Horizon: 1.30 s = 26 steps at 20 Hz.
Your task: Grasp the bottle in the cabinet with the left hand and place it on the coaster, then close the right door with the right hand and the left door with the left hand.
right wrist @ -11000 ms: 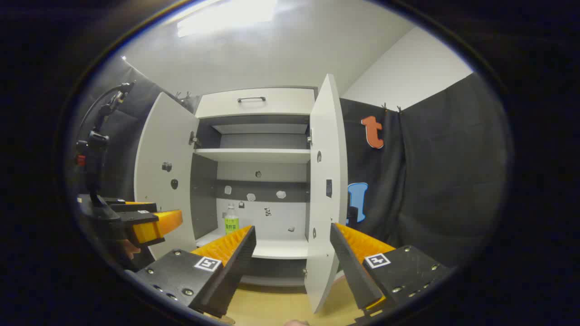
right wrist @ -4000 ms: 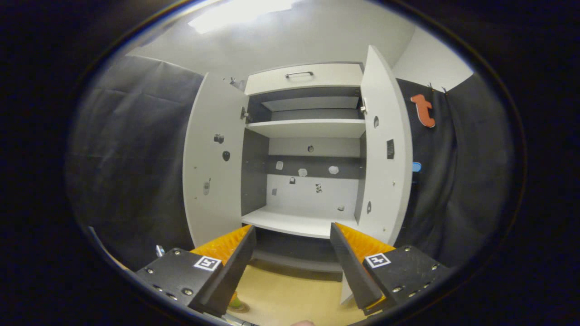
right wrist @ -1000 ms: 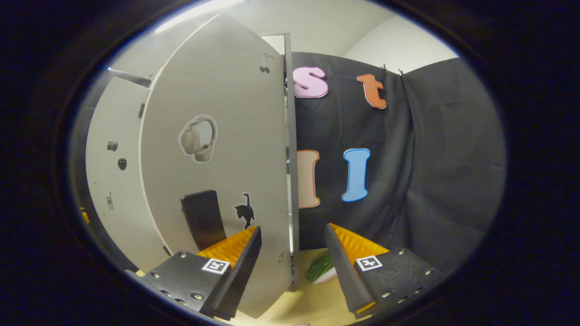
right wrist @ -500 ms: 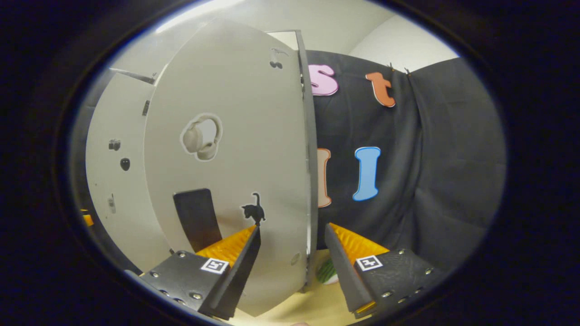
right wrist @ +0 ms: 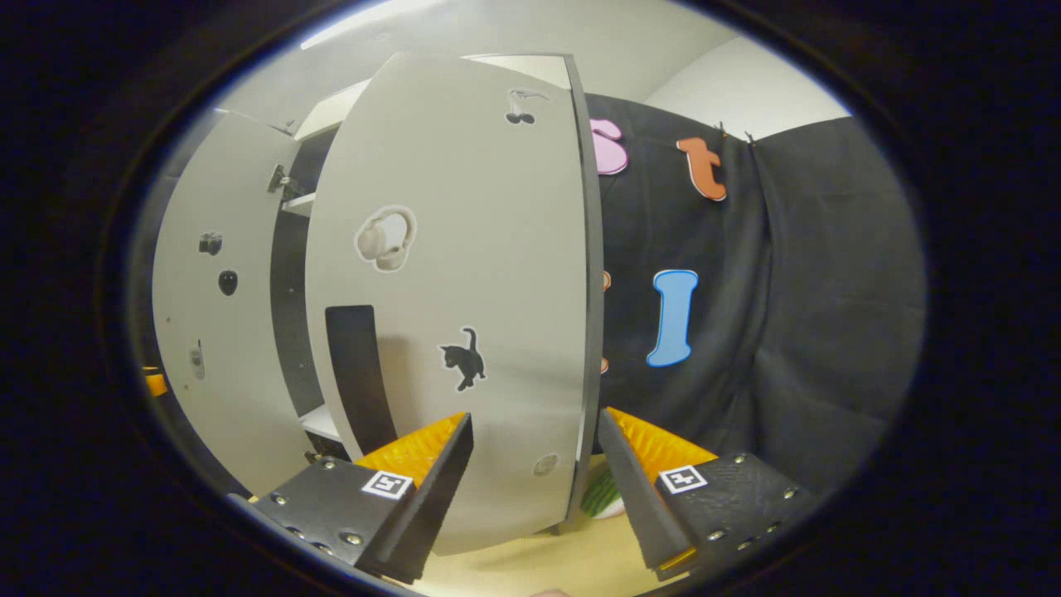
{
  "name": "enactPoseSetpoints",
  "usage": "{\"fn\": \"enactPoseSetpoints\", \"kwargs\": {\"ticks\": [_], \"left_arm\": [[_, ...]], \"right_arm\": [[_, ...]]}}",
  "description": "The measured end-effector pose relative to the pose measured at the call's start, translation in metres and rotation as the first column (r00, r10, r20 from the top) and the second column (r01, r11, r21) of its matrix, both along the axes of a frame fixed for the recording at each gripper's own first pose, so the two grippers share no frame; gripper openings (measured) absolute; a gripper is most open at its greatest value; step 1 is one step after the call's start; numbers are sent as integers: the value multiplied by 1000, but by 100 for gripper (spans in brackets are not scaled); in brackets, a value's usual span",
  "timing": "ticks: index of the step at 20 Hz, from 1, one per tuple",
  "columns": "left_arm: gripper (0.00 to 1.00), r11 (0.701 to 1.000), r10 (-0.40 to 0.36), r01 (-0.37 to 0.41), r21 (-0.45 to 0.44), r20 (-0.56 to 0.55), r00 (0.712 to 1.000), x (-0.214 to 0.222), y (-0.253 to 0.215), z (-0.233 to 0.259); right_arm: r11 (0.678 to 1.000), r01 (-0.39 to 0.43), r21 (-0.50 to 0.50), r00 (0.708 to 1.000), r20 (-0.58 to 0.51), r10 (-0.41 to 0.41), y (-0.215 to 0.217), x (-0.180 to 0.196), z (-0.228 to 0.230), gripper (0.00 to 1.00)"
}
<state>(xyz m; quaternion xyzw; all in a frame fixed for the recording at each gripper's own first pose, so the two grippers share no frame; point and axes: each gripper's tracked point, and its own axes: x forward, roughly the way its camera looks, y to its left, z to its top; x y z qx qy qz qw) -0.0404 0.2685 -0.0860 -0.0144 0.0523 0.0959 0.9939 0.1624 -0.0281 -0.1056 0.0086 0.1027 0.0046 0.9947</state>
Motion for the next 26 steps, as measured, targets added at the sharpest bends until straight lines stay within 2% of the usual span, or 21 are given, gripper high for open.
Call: {"fn": "enactPoseSetpoints", "kwargs": {"ticks": [1, 3, 4, 5, 6, 9, 10, 12, 14, 15, 16, 17, 18, 19, 21, 23, 24, 26], "left_arm": [[94, 1000, 9, -9, 6, 3, 1000, 4, 8, 2], [94, 1000, 19, -19, 15, 7, 1000, 11, 21, 6], [94, 1000, 25, -25, 18, 11, 1000, 14, 28, 10], [94, 1000, 26, -26, 17, 20, 999, 18, 32, 13], [94, 1000, 23, -23, 12, 31, 999, 22, 36, 18], [94, 1000, -17, 17, -1, 41, 999, 36, 37, 29], [96, 999, -37, 36, 17, 40, 999, 42, 36, 33], [92, 995, -90, 88, 53, 44, 995, 55, 23, 39], [93, 984, -177, 177, 12, 22, 984, 65, -10, 35], [99, 981, -193, 193, 31, 19, 981, 63, -15, 32], [87, 975, -220, 218, 51, 35, 975, 71, -23, 37], [89, 968, -248, 247, 46, 24, 968, 72, -36, 39], [87, 962, -272, 272, 18, 19, 962, 72, -46, 34], [88, 957, -291, 292, -6, 16, 956, 75, -57, 32], [87, 958, -286, 286, 1, 16, 958, 82, -63, 33], [87, 966, -257, 256, 31, 23, 966, 93, -64, 36], [90, 966, -256, 256, 32, 30, 966, 95, -68, 35], [91, 965, -261, 260, 14, 34, 965, 92, -73, 31]], "right_arm": [[1000, -10, 3, 1000, -2, 10, 4, -1, -1, 93], [1000, -17, -5, 1000, 0, 17, 9, -7, 0, 89], [1000, -18, -9, 1000, 4, 18, 10, -12, 0, 92], [1000, -19, -7, 1000, 11, 20, 12, -16, 1, 89], [1000, -24, -4, 1000, 20, 24, 15, -21, 2, 92], [999, -32, 16, 999, 30, 32, 22, -39, 4, 92], [999, -37, 26, 999, 35, 36, 25, -46, 5, 89], [998, -48, 31, 998, 42, 47, 29, -58, 4, 92], [998, -57, 14, 998, 28, 57, 30, -69, -3, 92], [998, -61, -1, 998, 21, 61, 30, -74, -7, 89], [998, -62, -13, 998, 20, 62, 29, -80, -9, 93], [998, -65, -17, 998, 25, 66, 28, -84, -10, 89], [998, -62, -12, 998, 31, 62, 27, -84, -9, 93], [998, -55, -3, 998, 34, 55, 25, -86, -8, 89], [999, -45, 21, 998, 33, 44, 23, -84, -5, 93], [999, -45, 26, 999, 32, 44, 22, -85, -2, 92], [999, -47, 22, 998, 32, 46, 22, -88, 0, 89], [999, -54, 7, 998, 29, 53, 24, -90, 2, 89]]}}
